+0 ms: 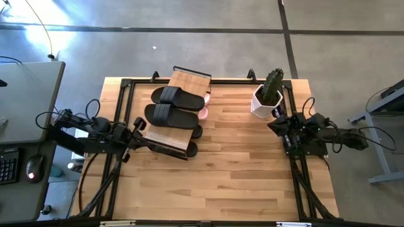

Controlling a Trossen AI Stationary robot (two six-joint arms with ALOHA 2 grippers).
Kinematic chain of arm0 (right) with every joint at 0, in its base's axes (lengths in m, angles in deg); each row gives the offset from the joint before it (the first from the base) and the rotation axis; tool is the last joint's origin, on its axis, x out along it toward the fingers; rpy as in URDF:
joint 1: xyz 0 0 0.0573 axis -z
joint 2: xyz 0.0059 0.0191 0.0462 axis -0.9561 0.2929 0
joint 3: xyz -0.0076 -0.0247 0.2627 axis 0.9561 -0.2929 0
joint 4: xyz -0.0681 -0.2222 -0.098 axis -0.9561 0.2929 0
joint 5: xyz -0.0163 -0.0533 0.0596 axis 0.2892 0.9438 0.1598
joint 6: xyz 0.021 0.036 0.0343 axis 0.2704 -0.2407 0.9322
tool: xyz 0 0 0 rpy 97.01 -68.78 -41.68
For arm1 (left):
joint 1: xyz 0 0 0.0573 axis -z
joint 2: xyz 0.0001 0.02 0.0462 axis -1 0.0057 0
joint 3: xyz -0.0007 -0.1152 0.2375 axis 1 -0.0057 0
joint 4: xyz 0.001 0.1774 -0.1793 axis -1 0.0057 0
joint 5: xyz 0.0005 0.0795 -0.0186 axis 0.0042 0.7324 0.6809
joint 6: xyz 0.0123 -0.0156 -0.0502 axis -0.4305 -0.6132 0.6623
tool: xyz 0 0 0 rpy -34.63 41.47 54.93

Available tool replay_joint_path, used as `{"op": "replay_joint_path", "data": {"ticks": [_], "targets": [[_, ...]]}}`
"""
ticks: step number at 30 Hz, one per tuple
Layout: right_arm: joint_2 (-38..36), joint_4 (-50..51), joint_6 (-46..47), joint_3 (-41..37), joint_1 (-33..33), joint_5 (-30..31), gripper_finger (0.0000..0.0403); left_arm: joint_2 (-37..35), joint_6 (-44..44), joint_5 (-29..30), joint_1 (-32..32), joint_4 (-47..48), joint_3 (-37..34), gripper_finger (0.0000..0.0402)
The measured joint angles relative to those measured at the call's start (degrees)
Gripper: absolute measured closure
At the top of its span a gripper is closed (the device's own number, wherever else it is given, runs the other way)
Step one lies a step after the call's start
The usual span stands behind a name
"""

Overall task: Pick and place slides into the shelf
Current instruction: Return to Home Position

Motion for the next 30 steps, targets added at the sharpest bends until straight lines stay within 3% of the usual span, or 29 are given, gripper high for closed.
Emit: {"op": "replay_joint_path", "data": {"ticks": [15, 30], "targets": [[0.0, 19.4, 0.0, 0.0, 0.0, 0.0, 0.0403, -0.1, 1.9, 0.0, 0.0, 6.4, -1.3, 0.0401], [0.0, 20.7, 0.0, 0.0, 0.0, 0.0, 0.0403, -0.1, -1.0, 0.0, 0.0, 5.7, -1.5, 0.0401]]}}
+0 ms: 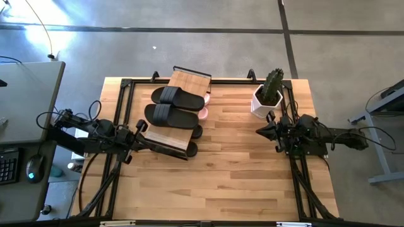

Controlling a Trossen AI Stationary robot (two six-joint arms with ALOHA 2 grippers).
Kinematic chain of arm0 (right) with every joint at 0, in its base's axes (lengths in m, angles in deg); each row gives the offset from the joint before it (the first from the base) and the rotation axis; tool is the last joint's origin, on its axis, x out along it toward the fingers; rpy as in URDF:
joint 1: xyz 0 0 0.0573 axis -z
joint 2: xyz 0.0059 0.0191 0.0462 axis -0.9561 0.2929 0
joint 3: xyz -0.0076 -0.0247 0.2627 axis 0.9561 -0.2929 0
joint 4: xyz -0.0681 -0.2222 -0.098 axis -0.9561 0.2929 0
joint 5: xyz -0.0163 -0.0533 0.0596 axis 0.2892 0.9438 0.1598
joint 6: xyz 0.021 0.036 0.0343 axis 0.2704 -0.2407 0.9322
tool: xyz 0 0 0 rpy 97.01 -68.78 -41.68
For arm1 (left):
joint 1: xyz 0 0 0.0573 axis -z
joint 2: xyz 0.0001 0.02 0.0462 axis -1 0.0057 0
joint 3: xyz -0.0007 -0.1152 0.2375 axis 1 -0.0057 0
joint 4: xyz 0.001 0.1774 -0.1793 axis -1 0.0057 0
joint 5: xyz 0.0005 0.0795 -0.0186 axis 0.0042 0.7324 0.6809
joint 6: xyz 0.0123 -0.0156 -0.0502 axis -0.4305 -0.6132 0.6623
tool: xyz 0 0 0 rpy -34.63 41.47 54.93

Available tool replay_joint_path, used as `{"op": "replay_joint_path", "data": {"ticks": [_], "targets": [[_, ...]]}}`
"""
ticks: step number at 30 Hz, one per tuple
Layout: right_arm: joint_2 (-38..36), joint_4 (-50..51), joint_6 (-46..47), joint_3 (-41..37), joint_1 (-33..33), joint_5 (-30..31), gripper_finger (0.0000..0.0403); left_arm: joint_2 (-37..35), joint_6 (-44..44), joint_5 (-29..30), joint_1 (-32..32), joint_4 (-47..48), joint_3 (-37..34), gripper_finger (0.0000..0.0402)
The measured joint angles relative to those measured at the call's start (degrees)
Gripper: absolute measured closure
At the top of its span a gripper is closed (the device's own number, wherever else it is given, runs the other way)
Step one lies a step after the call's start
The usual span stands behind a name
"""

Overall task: Pick and place slides into the shelf
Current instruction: Return to Home Position

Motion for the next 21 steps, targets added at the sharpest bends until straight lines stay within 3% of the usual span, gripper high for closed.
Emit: {"op": "replay_joint_path", "data": {"ticks": [21], "targets": [[0.0, 0.2, 0.0, 0.0, 0.0, 0.0, 0.0402, 0.1, 0.2, 0.1, 0.0, -1.6, -0.2, 0.0401]]}}
